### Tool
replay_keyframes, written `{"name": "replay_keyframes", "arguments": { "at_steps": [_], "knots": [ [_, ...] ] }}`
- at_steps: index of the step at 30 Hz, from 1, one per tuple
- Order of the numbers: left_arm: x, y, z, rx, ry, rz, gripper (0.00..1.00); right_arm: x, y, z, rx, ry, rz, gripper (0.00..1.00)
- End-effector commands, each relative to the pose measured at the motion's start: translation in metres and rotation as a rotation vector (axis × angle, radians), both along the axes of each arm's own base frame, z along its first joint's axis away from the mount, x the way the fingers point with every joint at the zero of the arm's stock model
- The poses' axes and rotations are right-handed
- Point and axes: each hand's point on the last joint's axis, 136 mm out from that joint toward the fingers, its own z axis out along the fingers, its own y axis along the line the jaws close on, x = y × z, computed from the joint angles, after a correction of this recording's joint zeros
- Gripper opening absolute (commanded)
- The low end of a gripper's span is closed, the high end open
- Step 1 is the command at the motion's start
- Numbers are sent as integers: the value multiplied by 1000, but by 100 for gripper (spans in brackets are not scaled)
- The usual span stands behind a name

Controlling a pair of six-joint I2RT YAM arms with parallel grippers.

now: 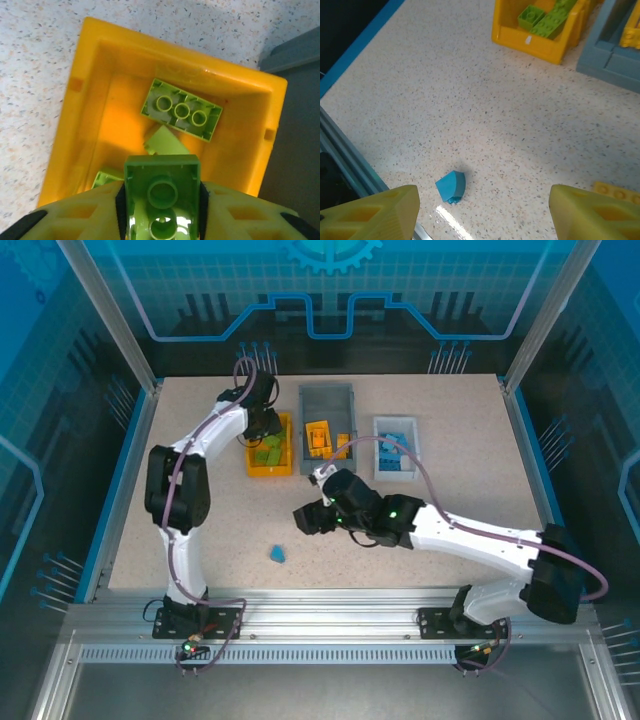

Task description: Sort the legos into containers by color

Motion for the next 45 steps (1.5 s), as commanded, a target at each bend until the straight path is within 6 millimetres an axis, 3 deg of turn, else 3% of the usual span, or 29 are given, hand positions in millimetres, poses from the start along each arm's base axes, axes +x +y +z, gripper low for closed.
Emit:
{"name": "replay_keyframes", "arguments": {
  "at_steps": [1,7,13,18,23,31,37,42,45],
  "knots": [
    [6,4,3,28,18,-25,46,-6,38,-4,4,-27,71,73],
    [2,8,16,37,6,-17,56,-26,71,-61,-179,13,166,80],
    [-18,7,61,-4,-71,-9,57,-34,78,-113,-329,71,186,83],
    [-62,7,112,-89,-172,4,60,-35,81,-142,-417,108,206,80],
    [-120,12,141,-173,-225,23,61,-41,86,-160,-440,143,229,74],
    [-198,14,163,-295,-268,9,61,-41,88,-171,-449,159,221,56],
    [-239,-5,173,-435,-304,-99,59,-40,89,-173,-449,159,209,41],
    [-261,-25,170,-505,-278,-188,59,-27,73,-142,-431,99,135,34],
    [-266,-48,170,-575,-249,-238,58,-4,36,-108,-409,63,17,33]
  ]
}}
